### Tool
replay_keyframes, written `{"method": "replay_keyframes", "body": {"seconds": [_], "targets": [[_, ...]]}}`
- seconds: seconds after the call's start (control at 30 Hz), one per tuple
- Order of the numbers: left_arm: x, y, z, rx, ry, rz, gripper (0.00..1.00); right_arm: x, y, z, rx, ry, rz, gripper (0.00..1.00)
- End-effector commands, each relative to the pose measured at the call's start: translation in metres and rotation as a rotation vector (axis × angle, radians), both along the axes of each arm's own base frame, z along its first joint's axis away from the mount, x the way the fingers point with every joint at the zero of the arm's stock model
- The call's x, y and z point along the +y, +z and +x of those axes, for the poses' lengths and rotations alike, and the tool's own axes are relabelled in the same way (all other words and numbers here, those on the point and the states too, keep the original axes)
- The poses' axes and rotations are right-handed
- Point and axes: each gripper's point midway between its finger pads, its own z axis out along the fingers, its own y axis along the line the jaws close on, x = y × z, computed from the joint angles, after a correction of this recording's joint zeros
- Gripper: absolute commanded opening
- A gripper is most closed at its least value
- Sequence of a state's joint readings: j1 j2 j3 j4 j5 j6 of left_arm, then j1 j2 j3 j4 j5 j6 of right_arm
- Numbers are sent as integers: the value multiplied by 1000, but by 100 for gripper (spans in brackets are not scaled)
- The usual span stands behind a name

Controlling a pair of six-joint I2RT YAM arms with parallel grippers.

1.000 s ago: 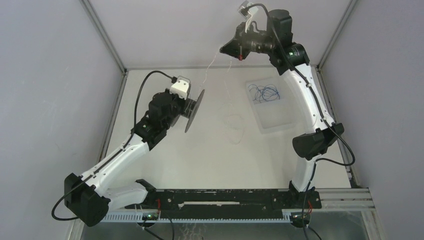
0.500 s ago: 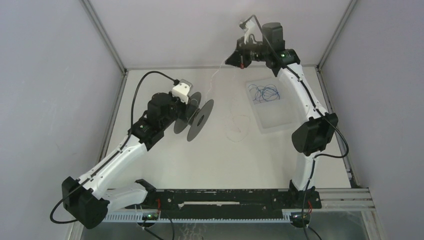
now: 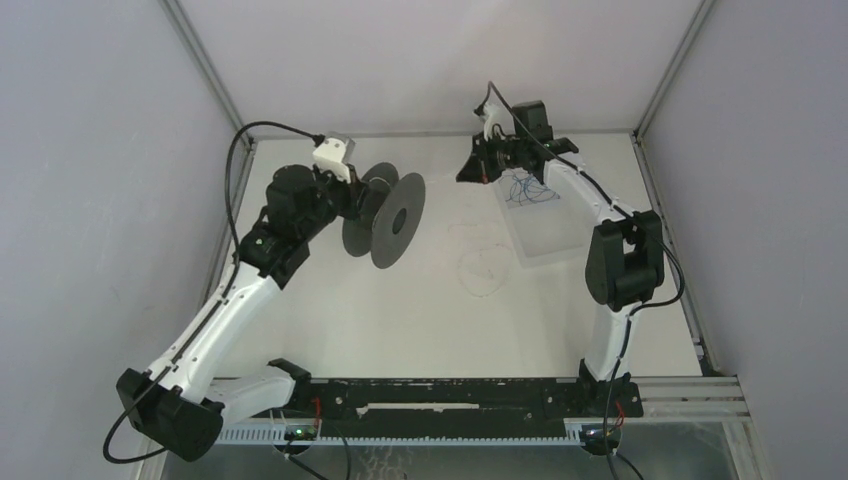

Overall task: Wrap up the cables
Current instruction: Wrap the cable around the cable reel.

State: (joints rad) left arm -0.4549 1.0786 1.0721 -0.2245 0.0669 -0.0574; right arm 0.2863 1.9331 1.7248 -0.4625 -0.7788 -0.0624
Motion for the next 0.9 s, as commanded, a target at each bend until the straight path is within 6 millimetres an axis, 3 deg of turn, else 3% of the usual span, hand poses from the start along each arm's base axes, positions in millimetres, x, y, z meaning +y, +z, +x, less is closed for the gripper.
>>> {"method": "replay_keyframes", "body": {"seconds": [0.0,0.2,0.43,0.67,0.87], "targets": [[4,89,-1,-126,5,-212,0,17,18,-19,-82,75,60,0],[25,108,10,-85,144,-337,0,50,-9,-59,-10,163,90,0],[61,108,30,-72,384,-327,0,96,-11,-116,53,288,158,0],[83,98,38,-87,551,-269,0,137,6,-174,78,411,217,0],[89,87,44,-96,616,-229,0,153,38,-204,92,496,242,0]]}}
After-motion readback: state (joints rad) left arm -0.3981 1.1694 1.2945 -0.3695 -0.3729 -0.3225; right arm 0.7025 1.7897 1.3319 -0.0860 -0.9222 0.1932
